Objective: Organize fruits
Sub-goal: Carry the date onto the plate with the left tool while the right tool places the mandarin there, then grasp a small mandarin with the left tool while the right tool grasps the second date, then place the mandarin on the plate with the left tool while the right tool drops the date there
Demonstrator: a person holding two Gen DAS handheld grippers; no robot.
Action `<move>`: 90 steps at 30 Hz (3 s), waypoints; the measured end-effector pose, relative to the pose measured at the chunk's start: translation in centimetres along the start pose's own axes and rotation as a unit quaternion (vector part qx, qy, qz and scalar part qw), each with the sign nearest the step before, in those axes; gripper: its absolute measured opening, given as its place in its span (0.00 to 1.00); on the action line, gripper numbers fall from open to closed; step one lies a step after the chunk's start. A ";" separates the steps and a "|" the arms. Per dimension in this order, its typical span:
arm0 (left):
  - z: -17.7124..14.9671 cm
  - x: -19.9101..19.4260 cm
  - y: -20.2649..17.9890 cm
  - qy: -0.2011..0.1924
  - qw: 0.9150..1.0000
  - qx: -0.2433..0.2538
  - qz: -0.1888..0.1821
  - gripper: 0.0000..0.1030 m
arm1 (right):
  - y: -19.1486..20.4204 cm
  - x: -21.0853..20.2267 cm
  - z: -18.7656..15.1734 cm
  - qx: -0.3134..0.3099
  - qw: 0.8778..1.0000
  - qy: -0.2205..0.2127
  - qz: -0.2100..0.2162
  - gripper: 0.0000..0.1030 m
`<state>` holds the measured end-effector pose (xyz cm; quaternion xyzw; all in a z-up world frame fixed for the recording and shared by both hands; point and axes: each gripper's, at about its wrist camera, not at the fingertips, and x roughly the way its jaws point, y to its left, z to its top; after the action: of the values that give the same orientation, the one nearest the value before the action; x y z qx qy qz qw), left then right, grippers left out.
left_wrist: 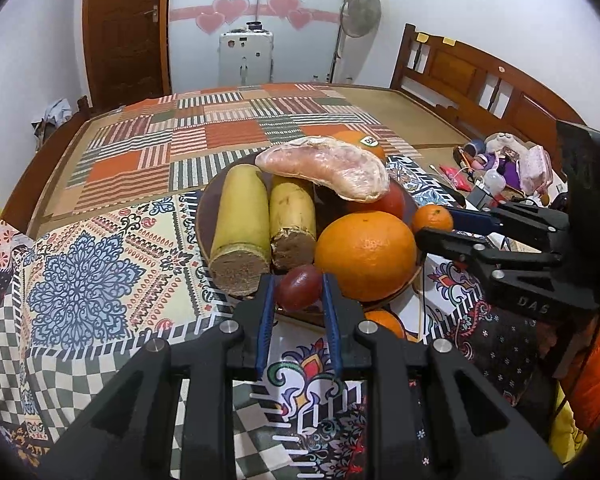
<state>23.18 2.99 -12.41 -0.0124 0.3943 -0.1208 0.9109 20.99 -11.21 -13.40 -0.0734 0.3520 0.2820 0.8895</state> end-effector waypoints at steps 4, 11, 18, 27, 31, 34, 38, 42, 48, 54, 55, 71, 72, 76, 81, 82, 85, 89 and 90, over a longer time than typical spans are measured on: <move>0.0 0.2 -0.1 -0.002 1.000 0.003 0.002 0.22 | -0.2 0.4 0.1 0.004 1.000 0.006 0.010 0.31; 0.0 0.7 0.0 0.000 1.000 0.000 0.005 0.23 | -0.2 0.4 0.2 0.004 1.000 0.009 0.010 0.32; -0.2 0.6 0.4 -0.001 1.000 -0.009 0.007 0.34 | 0.0 0.2 0.4 -0.001 1.000 0.007 -0.002 0.38; -0.6 -1.5 -0.1 -0.014 1.000 -0.005 0.008 0.35 | -0.4 -2.8 -0.1 0.006 1.000 -0.015 -0.012 0.38; -1.1 -2.7 -0.7 -0.023 1.000 -0.001 0.013 0.45 | -0.6 -4.4 -0.5 0.008 0.999 -0.021 -0.023 0.38; -1.7 -3.3 -1.6 -0.025 1.000 0.003 0.012 0.50 | -1.0 -5.3 -1.0 0.012 0.999 -0.022 -0.030 0.38; -2.3 -3.1 -2.3 -0.016 1.000 -0.001 0.004 0.55 | -1.9 -5.8 -1.7 0.022 0.999 -0.018 -0.036 0.38; -2.9 -1.8 -3.0 0.004 1.000 0.000 -0.002 0.55 | -2.6 -5.8 -2.9 0.028 0.999 -0.006 -0.044 0.38; -3.3 0.1 -4.0 0.025 1.000 0.002 -0.014 0.55 | -3.6 -4.8 -4.1 0.029 0.998 0.016 -0.048 0.38; -3.3 1.4 -4.4 0.031 0.999 0.001 -0.019 0.55 | -4.0 -3.4 -4.1 0.027 0.998 0.033 -0.041 0.38; -3.3 1.6 -4.4 0.032 0.999 0.000 -0.020 0.55 | -4.1 -3.0 -3.9 0.027 0.998 0.037 -0.037 0.38; -3.7 1.5 -4.1 0.028 0.999 0.000 -0.035 0.36 | -3.4 -1.5 -3.5 0.011 0.998 0.052 -0.038 0.21; -3.7 1.4 -4.1 0.026 0.999 0.003 -0.032 0.36 | -3.3 -1.6 -3.4 0.011 0.998 0.050 -0.037 0.20; -3.8 0.6 -4.1 0.021 0.999 -0.001 -0.032 0.36 | -2.8 -2.9 -3.1 0.012 0.999 0.034 -0.036 0.21; -3.1 -1.6 -3.6 -0.002 1.000 -0.003 -0.027 0.36 | -2.3 -4.4 -2.3 0.012 0.999 0.008 -0.034 0.21; -2.9 -2.2 -3.5 -0.011 1.000 -0.004 -0.026 0.36 | -2.2 -4.7 -2.1 0.011 0.999 0.002 -0.034 0.21; -2.1 -3.8 -3.2 -0.031 0.999 -0.007 -0.023 0.36 | -1.8 -5.3 -1.4 0.008 0.999 -0.012 -0.033 0.21; -0.7 -4.9 -2.8 -0.051 0.999 -0.004 -0.012 0.36 | -1.5 -5.7 -0.5 0.006 0.999 -0.029 -0.029 0.21; -0.4 -5.0 -2.8 -0.055 0.998 -0.004 -0.010 0.36 | -1.6 -5.6 -0.2 0.006 0.999 -0.032 -0.029 0.21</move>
<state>18.98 1.51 -8.77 -0.0263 0.3439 -0.1275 0.9299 18.40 -15.10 -9.95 -0.0688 0.3230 0.2559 0.9085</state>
